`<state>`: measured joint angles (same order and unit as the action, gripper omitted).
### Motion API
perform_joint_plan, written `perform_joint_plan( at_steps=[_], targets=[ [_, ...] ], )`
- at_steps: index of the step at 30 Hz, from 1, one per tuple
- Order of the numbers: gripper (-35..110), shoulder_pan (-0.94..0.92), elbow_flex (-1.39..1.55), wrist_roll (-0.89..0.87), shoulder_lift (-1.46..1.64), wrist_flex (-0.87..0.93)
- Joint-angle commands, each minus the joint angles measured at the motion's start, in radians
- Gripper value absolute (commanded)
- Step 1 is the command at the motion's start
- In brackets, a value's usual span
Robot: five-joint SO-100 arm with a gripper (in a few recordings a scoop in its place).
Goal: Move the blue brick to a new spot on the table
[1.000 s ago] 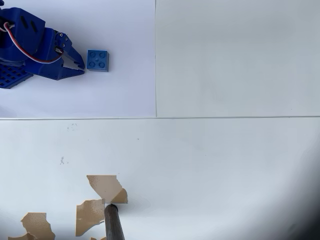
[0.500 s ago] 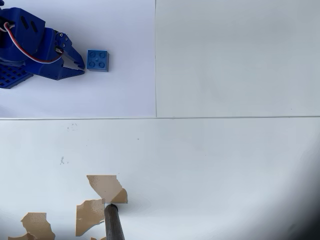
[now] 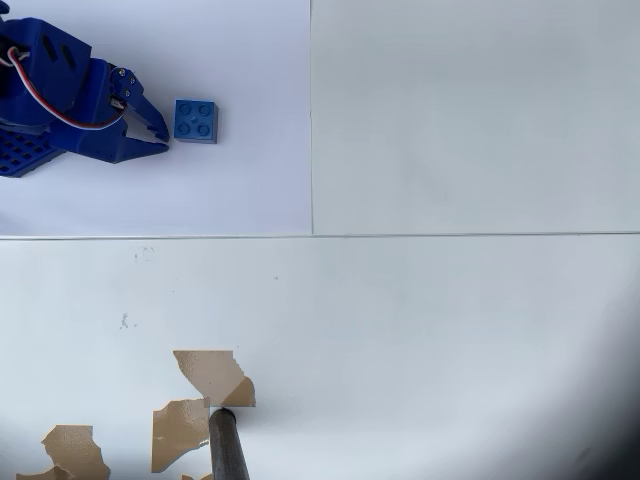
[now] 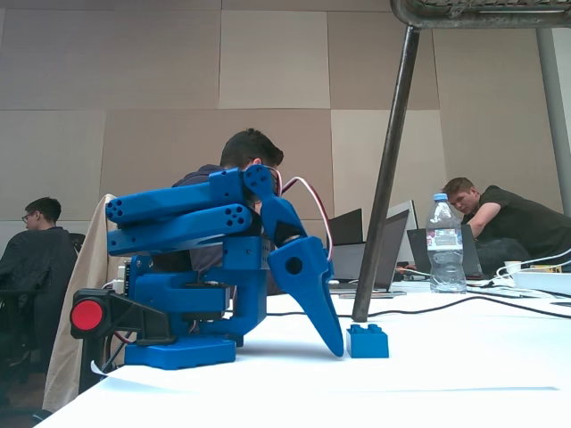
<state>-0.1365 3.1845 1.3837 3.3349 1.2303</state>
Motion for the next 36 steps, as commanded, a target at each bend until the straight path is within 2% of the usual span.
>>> perform_joint_plan(
  at_steps=[1, 4, 11, 18, 20, 36],
  targets=[
    [2, -0.054, -0.049, 0.086, -0.026, 0.038],
    [2, -0.067, -0.166, 0.147, -0.164, 0.071],
    [7, 0.083, -0.538, -0.034, -0.606, 0.067],
    [29, 0.071, -0.693, 0.091, -0.842, 0.006],
    [31, 0.06, -0.732, 0.106, -0.893, 0.003],
    [33, 0.041, -0.647, 0.173, -1.118, -0.229]
  ],
)
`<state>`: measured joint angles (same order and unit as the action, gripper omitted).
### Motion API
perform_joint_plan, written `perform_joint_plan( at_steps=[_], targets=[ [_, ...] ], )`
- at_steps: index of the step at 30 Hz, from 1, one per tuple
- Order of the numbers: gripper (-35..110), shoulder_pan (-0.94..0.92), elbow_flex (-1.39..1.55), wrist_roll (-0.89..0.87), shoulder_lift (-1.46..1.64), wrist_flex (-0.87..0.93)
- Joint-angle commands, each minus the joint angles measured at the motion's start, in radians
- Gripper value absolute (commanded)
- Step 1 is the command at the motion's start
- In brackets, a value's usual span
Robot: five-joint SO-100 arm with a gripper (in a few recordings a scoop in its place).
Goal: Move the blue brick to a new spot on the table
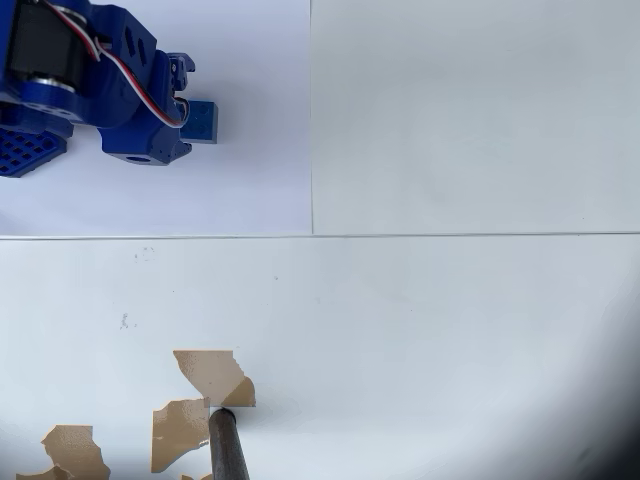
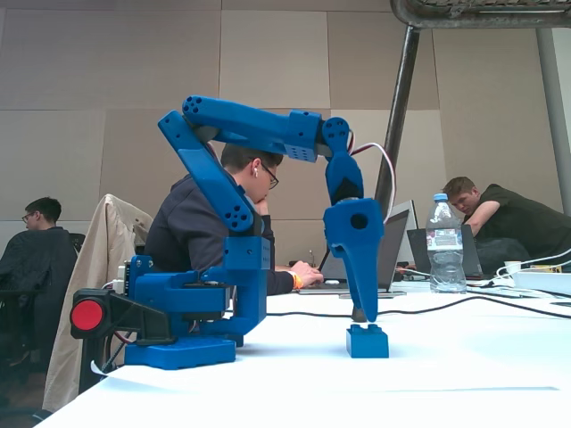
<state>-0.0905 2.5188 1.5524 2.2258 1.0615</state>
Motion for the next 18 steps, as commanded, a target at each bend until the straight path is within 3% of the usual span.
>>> perform_joint_plan(
  at_steps=[1, 9, 18],
  targets=[
    [33, -0.005, 0.032, 0.005, -0.02, -0.077],
    [29, 0.025, 0.058, -0.071, -0.115, -0.138],
    [6, -0.023, 0.043, -0.094, -0.107, -0.156]
  ],
)
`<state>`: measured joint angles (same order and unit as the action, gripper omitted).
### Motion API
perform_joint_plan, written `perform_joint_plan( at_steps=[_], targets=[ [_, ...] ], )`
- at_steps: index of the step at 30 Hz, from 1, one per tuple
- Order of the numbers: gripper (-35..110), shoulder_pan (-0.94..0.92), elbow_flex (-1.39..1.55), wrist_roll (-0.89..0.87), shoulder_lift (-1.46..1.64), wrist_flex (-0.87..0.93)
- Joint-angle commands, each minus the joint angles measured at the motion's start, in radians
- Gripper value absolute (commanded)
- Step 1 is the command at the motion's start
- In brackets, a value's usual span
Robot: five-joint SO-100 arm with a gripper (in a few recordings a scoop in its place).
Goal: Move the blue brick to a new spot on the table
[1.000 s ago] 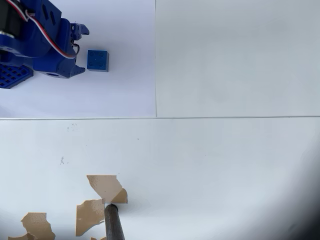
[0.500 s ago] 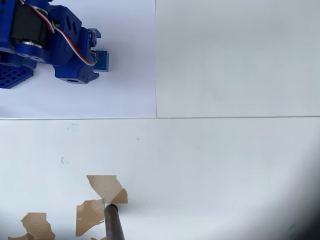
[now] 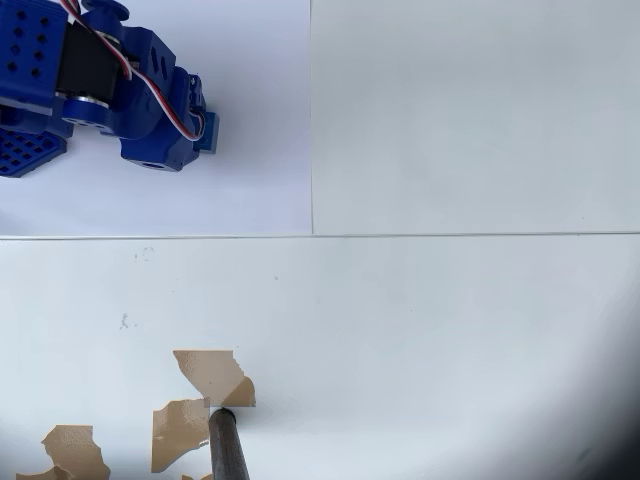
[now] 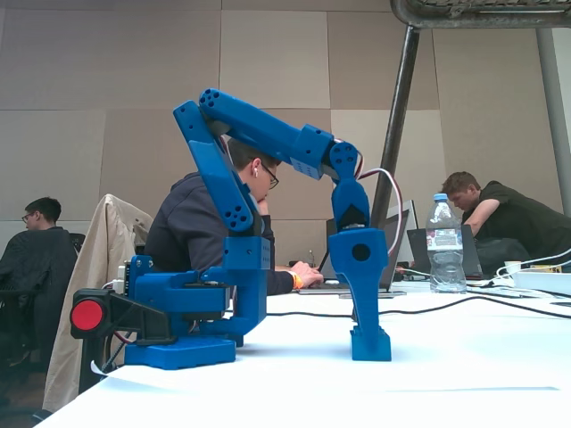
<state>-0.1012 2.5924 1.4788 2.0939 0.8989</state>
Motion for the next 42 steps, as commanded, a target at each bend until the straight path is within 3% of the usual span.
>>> perform_joint_plan(
  at_steps=[1, 6, 14, 26, 35, 42],
  targets=[
    [6, -0.014, -0.051, -0.031, 0.032, 0.029],
    [6, -0.095, -0.221, -0.081, 0.037, 0.17],
    [6, -0.437, -0.508, -0.092, -0.147, 0.307],
    [5, -0.974, -0.66, -0.094, -0.385, 0.336],
    [5, -1.175, -0.689, -0.054, -0.495, 0.301],
    [29, -1.177, -0.676, -0.005, -0.405, 0.314]
  ],
)
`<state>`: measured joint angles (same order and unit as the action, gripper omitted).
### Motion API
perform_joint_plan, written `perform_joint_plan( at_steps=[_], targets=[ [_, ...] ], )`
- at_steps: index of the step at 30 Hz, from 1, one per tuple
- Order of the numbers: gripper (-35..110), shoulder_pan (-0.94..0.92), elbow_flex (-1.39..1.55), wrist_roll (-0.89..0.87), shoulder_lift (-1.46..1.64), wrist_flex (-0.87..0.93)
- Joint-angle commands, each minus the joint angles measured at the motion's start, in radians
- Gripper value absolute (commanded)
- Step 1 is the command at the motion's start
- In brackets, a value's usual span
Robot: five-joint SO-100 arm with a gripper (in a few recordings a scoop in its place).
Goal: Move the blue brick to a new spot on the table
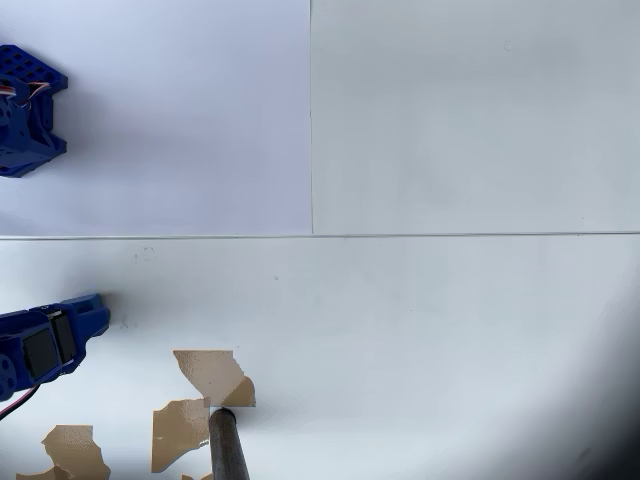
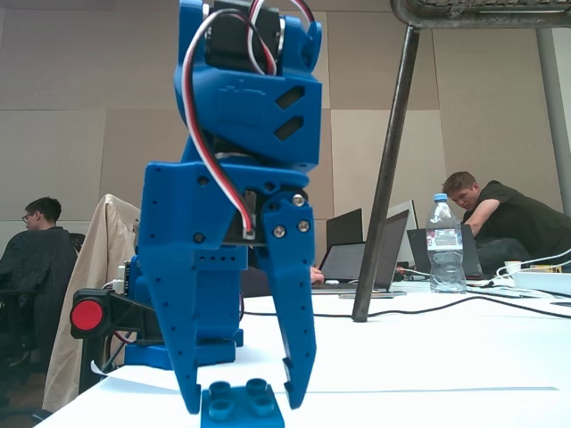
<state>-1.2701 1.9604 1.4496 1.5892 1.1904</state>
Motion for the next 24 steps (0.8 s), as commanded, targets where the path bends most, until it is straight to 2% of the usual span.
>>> perform_joint_plan(
  at_steps=[1, 4, 7, 16, 20, 24],
  targets=[
    [30, -0.006, -0.046, 0.037, 0.132, 0.046],
    [31, 0.031, -0.044, 0.057, 0.233, 0.13],
    [29, 0.161, 0.021, 0.032, 0.368, 0.161],
    [1, 0.916, 0.413, -0.144, 0.842, -0.003],
    [0, 1.221, 0.443, -0.258, 0.948, 0.025],
    [0, 1.396, 0.52, -0.305, 1.02, 0.02]
  ],
)
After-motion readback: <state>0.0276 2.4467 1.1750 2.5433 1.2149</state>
